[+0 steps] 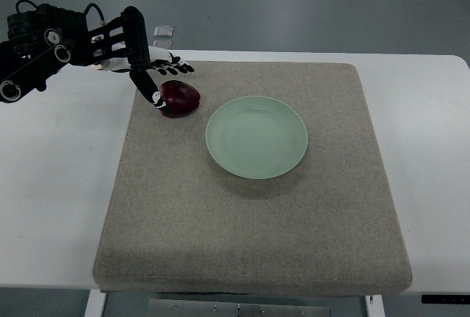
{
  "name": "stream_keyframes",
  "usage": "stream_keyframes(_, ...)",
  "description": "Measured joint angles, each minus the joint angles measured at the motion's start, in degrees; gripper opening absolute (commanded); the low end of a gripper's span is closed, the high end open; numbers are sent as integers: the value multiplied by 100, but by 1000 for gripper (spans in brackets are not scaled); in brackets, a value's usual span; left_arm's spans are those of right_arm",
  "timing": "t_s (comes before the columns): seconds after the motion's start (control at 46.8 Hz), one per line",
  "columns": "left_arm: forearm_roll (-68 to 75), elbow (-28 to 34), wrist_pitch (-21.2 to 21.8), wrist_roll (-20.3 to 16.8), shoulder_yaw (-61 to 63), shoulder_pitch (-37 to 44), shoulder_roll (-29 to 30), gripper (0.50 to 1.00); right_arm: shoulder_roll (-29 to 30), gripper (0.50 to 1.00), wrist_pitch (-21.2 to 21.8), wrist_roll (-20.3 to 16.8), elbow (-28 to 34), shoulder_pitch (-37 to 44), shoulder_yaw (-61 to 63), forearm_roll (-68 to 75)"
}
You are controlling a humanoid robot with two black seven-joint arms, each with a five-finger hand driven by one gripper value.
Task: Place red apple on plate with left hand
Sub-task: 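Close the left hand fingers around the red apple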
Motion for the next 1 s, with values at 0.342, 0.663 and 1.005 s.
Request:
stream_keyframes(0.342,375,-39,227,-14,6,94,-107,979,0,964,1,0,0,0,0,0)
stream_keyframes(0.663,1242,-60,412,-191,-14,72,-109,979,0,964,1,-1,0,0,0,0)
stream_keyframes(1.005,1250,-148,431,-202,-15,93,-154,954,0,964,-1,-1,0,0,0,0)
